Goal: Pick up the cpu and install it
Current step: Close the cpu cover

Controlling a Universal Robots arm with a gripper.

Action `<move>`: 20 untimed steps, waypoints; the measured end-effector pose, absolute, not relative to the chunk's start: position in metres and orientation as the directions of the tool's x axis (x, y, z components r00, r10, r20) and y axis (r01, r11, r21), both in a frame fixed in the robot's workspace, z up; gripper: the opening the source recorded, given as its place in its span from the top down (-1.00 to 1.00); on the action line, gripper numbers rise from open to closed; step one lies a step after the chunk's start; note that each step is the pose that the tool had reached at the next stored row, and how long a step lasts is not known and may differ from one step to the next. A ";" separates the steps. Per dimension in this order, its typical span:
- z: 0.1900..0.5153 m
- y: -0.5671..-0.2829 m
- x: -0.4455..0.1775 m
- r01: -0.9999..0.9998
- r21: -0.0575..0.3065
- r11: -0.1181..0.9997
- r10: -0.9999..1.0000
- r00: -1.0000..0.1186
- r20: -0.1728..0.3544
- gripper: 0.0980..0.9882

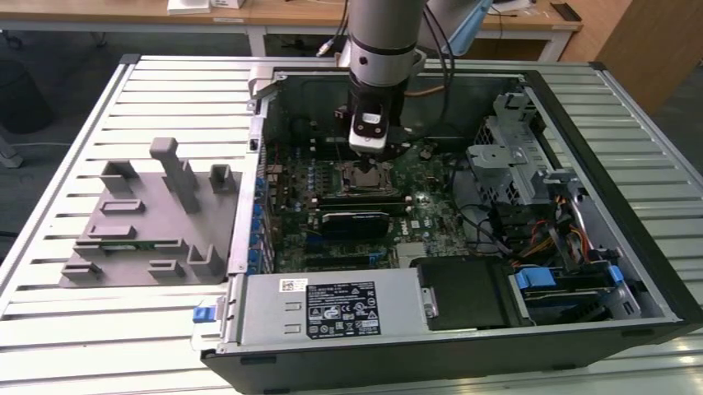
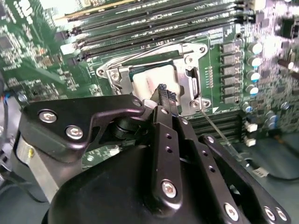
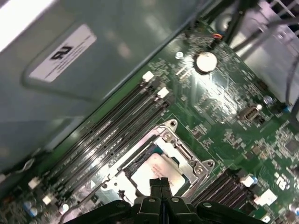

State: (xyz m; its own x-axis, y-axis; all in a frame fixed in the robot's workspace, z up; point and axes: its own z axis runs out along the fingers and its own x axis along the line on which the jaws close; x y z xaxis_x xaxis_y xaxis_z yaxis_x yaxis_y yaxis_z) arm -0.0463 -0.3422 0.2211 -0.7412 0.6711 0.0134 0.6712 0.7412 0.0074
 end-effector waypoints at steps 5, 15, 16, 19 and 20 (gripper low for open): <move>0.221 -0.342 -0.046 0.602 0.007 0.799 0.602 -0.799 0.013 0.98; 0.221 -0.342 -0.046 0.446 0.006 0.895 0.446 -0.895 0.012 0.98; 0.221 -0.342 -0.046 0.430 0.006 0.903 0.430 -0.903 0.012 0.98; 0.220 -0.342 -0.046 0.381 0.006 0.925 0.381 -0.925 0.012 0.98; 0.220 -0.342 -0.046 0.364 0.006 0.931 0.364 -0.931 0.012 0.98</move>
